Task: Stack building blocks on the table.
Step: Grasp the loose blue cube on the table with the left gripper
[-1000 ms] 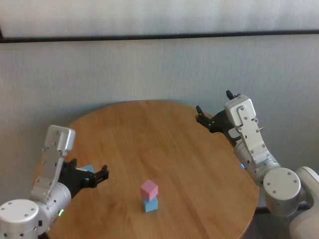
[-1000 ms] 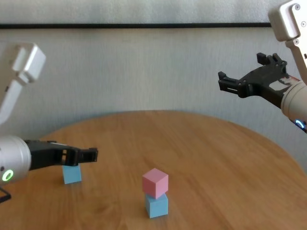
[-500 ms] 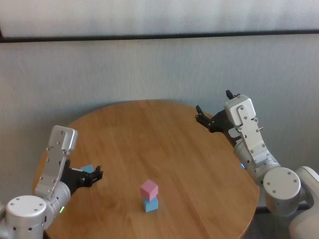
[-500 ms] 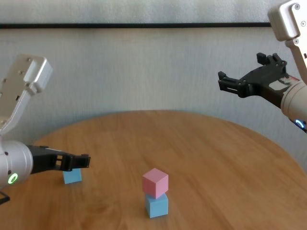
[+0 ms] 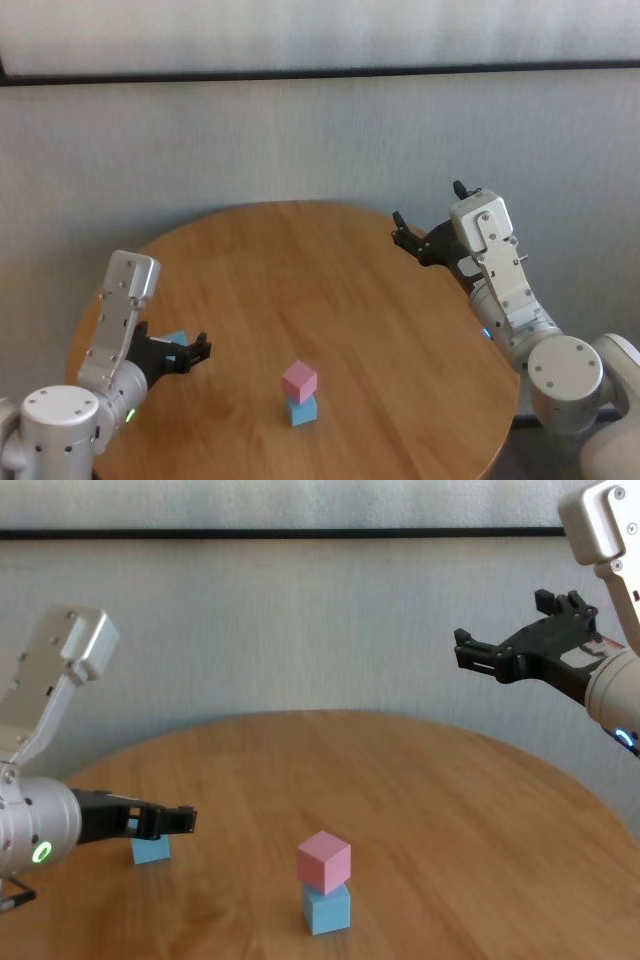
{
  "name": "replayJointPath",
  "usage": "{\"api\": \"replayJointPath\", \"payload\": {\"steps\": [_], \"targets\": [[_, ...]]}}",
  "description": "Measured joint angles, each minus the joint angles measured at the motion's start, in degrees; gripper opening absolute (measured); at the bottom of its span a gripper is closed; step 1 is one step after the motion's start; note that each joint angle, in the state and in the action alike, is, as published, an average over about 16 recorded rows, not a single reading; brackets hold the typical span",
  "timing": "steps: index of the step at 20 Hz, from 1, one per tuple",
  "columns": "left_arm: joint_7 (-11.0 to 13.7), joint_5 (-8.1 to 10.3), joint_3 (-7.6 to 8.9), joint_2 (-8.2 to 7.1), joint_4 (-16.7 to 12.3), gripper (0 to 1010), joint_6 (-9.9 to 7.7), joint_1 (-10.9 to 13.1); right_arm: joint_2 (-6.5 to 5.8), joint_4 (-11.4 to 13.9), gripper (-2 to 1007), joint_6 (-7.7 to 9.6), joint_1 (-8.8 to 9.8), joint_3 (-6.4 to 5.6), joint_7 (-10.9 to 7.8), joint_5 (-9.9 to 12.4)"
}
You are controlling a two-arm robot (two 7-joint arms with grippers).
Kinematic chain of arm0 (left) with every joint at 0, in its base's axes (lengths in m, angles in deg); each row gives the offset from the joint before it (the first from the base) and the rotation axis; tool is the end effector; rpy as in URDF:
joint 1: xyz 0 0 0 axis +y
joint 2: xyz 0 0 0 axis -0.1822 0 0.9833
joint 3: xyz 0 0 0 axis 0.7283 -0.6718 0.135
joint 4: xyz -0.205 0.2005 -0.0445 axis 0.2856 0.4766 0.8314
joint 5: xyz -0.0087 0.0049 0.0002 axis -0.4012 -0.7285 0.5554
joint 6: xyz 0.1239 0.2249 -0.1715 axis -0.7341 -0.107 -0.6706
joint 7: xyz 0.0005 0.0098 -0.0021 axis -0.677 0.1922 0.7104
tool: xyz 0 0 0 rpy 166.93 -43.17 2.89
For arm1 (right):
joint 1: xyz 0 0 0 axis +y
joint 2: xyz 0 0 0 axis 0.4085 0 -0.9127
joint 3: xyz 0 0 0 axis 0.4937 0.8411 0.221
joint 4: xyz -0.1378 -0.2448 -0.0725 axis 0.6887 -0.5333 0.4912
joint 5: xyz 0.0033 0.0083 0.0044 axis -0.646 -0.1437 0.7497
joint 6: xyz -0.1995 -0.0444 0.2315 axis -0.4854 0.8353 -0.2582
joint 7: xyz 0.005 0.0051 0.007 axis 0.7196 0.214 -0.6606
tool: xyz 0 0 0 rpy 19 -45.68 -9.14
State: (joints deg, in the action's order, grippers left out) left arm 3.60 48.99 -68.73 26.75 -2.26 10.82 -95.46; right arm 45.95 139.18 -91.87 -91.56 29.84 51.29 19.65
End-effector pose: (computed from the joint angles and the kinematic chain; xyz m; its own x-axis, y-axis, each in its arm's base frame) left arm 0.3950 0.0018 -0.2939 0.2345 0.9671 0.0987 -0.9011 0.1781 0.3953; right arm 0.4420 0.0157 -0.2795 0.2453 -0.8815 0.4034 0.9485 0.3042 0.0879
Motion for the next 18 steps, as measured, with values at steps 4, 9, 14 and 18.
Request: {"api": "replayJointPath", "payload": {"steps": [4, 9, 14, 18], "targets": [[0.79, -0.34, 0.00, 0.60, 1.73, 1000, 0.28, -0.96, 0.00, 0.00, 1005, 0.02, 0.00, 0.00, 0.00, 0.01], [1.47, -0.90, 0.09, 1.22, 3.50, 1000, 0.32, -1.95, 0.00, 0.00, 1005, 0.04, 0.00, 0.00, 0.00, 0.02], [2.07, -1.36, 0.40, 1.73, 4.66, 1000, -0.36, -2.56, 0.01, 0.01, 1005, 0.05, 0.00, 0.00, 0.00, 0.02], [2.56, -1.59, 0.83, 2.10, 5.17, 1000, -1.26, -2.80, 0.01, 0.00, 1005, 0.06, 0.00, 0.00, 0.00, 0.02]]}}
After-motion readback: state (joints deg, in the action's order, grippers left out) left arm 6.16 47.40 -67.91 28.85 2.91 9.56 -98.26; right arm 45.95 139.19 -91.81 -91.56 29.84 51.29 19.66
